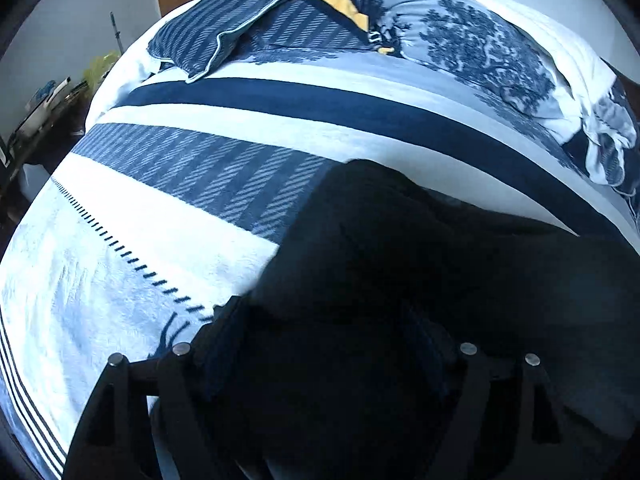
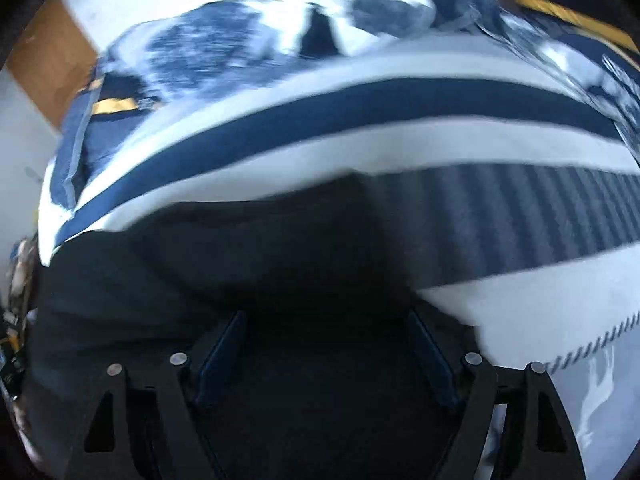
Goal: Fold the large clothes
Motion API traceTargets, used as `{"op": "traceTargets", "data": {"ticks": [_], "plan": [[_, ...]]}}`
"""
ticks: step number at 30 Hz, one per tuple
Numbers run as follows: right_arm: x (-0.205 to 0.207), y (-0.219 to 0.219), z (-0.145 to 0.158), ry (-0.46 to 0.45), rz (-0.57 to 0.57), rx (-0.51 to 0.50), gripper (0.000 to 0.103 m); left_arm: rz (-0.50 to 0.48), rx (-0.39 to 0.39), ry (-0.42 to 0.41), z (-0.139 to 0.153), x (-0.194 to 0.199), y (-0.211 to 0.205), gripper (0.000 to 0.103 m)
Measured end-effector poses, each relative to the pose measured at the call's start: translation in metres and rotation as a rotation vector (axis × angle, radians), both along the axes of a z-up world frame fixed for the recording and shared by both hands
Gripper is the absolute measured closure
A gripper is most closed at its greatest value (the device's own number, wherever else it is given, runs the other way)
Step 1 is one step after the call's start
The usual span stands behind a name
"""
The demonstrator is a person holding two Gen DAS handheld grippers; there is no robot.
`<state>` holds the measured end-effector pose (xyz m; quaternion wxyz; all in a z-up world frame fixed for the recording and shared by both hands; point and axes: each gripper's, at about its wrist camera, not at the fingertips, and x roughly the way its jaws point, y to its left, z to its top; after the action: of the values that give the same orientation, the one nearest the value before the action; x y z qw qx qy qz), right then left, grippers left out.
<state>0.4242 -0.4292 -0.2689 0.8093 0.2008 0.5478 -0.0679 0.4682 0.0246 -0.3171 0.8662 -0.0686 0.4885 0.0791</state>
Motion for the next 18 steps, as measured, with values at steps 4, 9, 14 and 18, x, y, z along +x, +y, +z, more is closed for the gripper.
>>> {"op": "traceTargets", "data": {"ticks": [4, 9, 14, 18], "plan": [[-0.003, -0.008, -0.009, -0.010, 0.003, 0.012, 0.020, -0.003, -0.051, 0.023, -0.004, 0.002, 0.008, 0.017], [-0.051, -0.012, 0.047, -0.165, -0.012, 0.061, 0.021, 0.025, -0.076, -0.057, 0.044, -0.062, 0.055, 0.017], [-0.181, -0.015, 0.094, -0.299, -0.110, 0.232, 0.018, 0.111, -0.350, -0.025, 0.046, -0.179, 0.115, 0.016], [-0.263, -0.007, 0.066, -0.258, -0.242, 0.396, 0.017, 0.216, -0.501, 0.039, 0.013, -0.257, 0.129, 0.014]]}}
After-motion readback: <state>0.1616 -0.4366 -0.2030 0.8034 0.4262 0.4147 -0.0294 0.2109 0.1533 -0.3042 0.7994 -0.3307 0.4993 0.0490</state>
